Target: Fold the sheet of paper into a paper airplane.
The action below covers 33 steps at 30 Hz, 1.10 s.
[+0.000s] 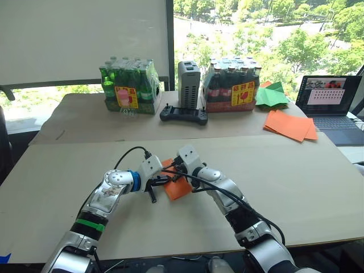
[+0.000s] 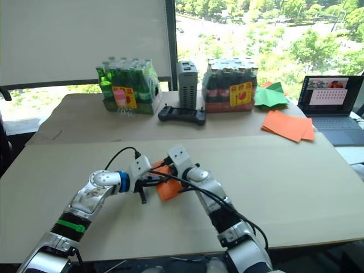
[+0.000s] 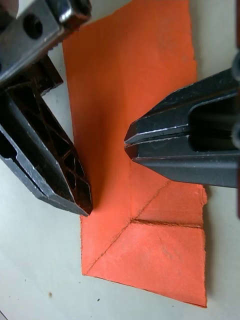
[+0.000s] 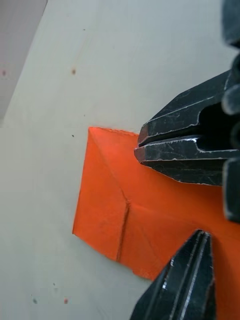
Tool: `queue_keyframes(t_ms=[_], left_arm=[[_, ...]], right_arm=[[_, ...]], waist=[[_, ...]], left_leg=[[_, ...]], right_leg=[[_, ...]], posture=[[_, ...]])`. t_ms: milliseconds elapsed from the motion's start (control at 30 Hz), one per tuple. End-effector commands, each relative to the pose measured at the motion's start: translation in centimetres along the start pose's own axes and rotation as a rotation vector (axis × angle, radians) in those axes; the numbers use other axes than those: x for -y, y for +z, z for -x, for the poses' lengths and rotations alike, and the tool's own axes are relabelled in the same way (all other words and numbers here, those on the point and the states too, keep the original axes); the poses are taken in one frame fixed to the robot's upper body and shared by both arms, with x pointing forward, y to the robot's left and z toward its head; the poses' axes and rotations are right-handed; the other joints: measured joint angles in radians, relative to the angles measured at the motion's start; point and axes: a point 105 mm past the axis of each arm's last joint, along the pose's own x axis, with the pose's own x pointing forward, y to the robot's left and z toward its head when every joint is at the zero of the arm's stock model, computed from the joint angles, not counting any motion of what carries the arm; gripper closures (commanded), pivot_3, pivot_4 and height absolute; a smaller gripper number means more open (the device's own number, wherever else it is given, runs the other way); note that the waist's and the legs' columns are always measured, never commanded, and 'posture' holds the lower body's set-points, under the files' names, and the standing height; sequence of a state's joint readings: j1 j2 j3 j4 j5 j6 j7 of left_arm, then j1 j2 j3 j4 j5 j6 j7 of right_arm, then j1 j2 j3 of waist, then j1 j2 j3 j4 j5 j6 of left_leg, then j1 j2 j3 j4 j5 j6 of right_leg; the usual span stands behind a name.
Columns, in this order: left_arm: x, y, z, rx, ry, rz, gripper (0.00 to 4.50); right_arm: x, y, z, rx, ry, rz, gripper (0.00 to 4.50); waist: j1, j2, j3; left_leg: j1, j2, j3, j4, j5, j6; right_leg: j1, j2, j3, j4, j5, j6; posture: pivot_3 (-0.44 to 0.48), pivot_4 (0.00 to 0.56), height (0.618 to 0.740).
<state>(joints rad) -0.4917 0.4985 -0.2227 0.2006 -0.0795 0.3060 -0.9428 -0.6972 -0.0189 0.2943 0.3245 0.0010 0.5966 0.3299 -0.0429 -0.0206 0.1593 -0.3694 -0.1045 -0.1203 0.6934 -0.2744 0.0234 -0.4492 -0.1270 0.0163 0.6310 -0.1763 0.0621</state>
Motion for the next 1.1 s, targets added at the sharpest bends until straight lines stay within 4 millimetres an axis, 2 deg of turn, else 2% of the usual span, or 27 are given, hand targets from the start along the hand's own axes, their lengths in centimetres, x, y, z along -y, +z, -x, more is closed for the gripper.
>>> queue_keyframes(t_ms=[33,200,400,900,1100], left_arm=[[0.6,-1.9,0.0,-0.077,-0.013,0.018,4.5],[0.6,-1.9,0.2,-0.08,-0.01,0.014,4.5],[0.5,-2.0,0.3,-0.084,-0.005,0.011,4.5],[0.4,-1.9,0.1,-0.09,-0.012,0.005,4.5],[0.2,-1.9,-0.1,-0.09,-0.019,0.001,4.5]], right_arm=[[0.5,0.5,-0.6,0.01,-0.022,-0.004,4.46],[0.7,0.9,-1.3,0.011,-0.028,-0.007,4.46],[0.3,0.3,-1.3,-0.005,0.0,0.011,4.46],[-1.5,-3.2,1.9,-0.09,0.078,0.036,4.46],[-1.9,-3.9,3.0,-0.114,0.079,0.034,4.46]], waist=[[0.0,0.0,0.0],[-0.002,0.0,0.0],[-0.003,0.0,0.0],[-0.001,0.001,-0.001],[0.001,0.001,-0.002]], left_leg=[[0.0,0.0,0.0,0.0,0.0,0.0],[0.0,0.0,0.0,0.0,0.0,0.0],[0.0,0.0,0.001,-0.001,0.0,0.0],[0.0,0.0,0.001,-0.001,0.0,0.0],[0.0,0.0,0.001,-0.001,0.0,0.0]], right_leg=[[0.0,0.0,0.0,0.0,0.0,0.0],[-0.002,0.0,0.0,0.001,0.0,0.0],[-0.002,0.0,0.0,0.001,0.0,0.0],[-0.003,0.0,0.0,0.001,0.0,0.0],[-0.002,0.0,0.0,0.0,0.0,0.0]], posture=[[0.0,0.15,0.699],[0.0,0.15,0.699],[0.0,0.15,0.699],[0.0,0.15,0.699],[0.0,0.15,0.699]])
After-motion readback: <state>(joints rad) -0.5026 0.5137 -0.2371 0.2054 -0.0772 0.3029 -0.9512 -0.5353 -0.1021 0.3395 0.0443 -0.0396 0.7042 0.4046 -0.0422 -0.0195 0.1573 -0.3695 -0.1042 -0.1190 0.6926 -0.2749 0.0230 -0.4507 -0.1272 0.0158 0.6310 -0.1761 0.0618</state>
